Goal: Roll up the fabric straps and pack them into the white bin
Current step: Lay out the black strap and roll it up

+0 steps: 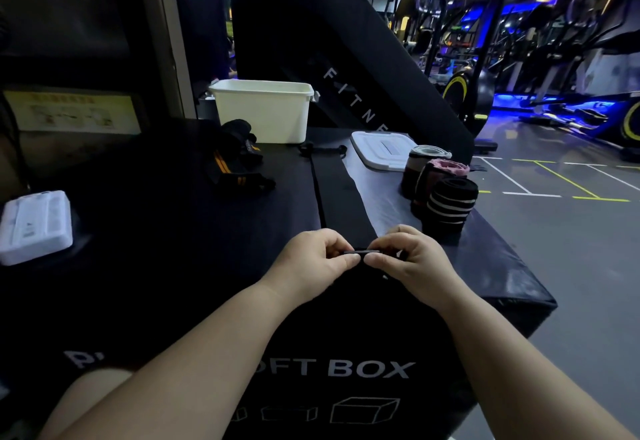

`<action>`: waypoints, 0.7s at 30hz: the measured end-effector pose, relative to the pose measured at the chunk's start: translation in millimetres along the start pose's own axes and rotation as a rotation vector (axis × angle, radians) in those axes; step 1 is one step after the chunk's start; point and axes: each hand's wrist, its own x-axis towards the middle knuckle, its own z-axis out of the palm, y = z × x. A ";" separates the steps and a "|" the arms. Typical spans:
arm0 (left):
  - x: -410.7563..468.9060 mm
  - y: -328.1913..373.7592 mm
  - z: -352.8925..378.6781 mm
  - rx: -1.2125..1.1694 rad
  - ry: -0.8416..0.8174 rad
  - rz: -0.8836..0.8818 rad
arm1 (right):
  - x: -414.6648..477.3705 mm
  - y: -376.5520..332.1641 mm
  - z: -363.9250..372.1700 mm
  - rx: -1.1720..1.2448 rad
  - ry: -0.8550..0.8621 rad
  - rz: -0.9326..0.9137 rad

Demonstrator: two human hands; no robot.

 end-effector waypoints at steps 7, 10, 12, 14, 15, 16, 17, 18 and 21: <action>5.6 2.1 0.8 0.027 0.019 -0.046 | -1.5 6.1 0.1 0.054 -0.035 -0.059; 8.1 4.1 1.1 0.056 0.010 -0.070 | 0.3 8.9 0.9 0.023 -0.042 -0.058; 10.1 5.2 0.0 0.070 -0.007 -0.086 | 1.3 7.7 0.2 0.010 -0.039 -0.047; 11.9 7.3 -1.5 0.094 -0.025 -0.096 | 2.0 6.0 -0.8 0.013 -0.033 -0.033; 12.4 8.3 -1.8 0.109 -0.034 -0.102 | 2.3 5.3 -1.3 0.017 -0.033 -0.025; 12.8 9.6 -2.0 0.124 -0.043 -0.106 | 2.4 4.4 -1.6 0.021 -0.035 -0.023; 12.8 10.9 -2.0 0.148 -0.051 -0.109 | 2.0 3.6 -1.8 0.022 -0.037 -0.025; 12.8 12.3 -1.9 0.181 -0.053 -0.109 | 1.8 3.5 -1.9 0.020 -0.038 -0.029; 11.2 13.6 -1.0 0.240 -0.026 -0.083 | 2.1 4.8 -1.9 0.019 -0.042 -0.025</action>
